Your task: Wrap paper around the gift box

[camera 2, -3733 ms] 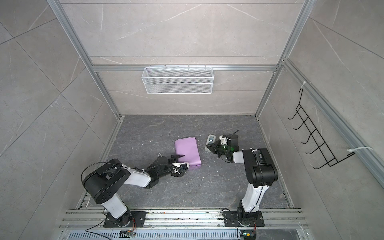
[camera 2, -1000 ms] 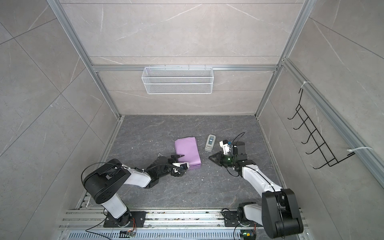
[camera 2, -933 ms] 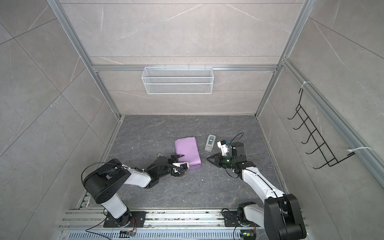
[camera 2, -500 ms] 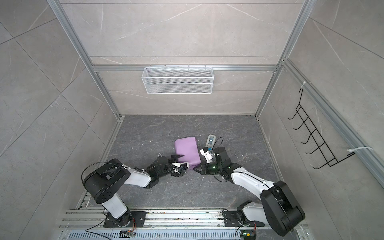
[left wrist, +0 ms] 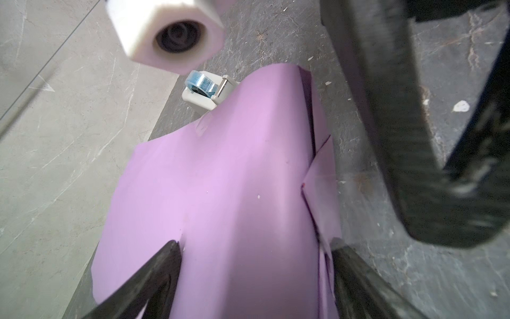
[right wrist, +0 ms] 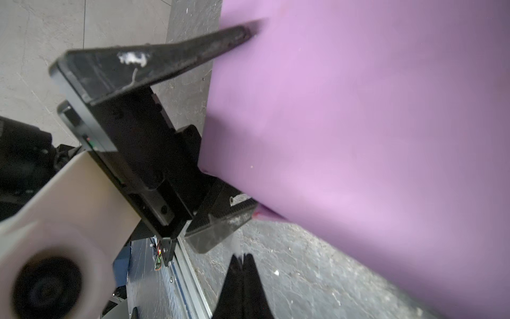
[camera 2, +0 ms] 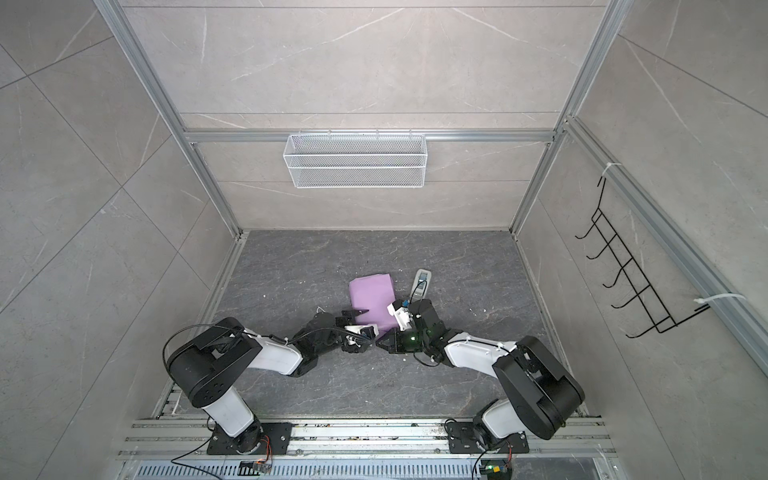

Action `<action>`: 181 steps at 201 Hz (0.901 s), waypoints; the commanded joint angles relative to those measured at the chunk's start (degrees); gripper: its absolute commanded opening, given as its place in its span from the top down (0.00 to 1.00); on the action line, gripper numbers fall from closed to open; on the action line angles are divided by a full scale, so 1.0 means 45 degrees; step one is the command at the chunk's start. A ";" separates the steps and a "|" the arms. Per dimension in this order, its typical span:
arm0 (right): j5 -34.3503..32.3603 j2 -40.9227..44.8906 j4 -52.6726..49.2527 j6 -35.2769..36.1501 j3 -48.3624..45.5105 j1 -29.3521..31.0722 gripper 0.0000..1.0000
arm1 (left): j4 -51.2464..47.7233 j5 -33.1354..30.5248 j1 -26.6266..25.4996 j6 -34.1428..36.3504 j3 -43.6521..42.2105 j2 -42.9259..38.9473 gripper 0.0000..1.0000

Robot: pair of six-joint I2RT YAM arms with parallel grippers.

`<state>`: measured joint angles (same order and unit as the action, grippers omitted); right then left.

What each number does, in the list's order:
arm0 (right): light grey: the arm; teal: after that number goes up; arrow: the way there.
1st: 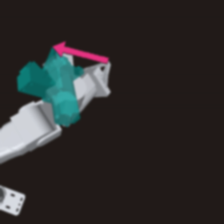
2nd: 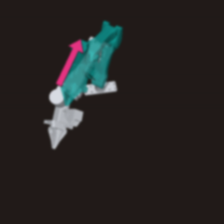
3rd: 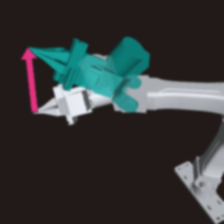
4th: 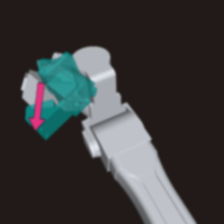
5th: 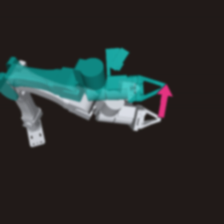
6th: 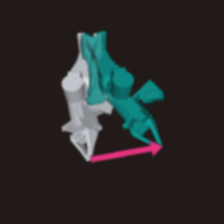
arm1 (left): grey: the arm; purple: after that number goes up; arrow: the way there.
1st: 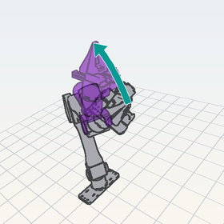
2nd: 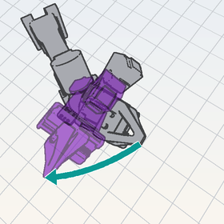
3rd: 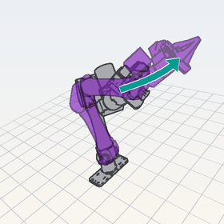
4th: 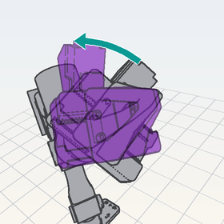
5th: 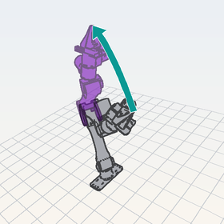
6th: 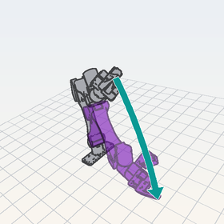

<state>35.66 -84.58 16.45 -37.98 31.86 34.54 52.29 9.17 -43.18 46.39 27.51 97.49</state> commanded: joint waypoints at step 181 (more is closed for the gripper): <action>-0.1011 -0.0307 0.0549 -0.0452 0.0279 0.0028 1.00 | -0.0394 -0.0239 0.0130 -0.0446 0.0046 0.0281 0.16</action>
<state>32.08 -85.17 17.91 -39.46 31.88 34.54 52.29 9.17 -43.18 46.30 27.51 97.49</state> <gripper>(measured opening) 0.046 0.842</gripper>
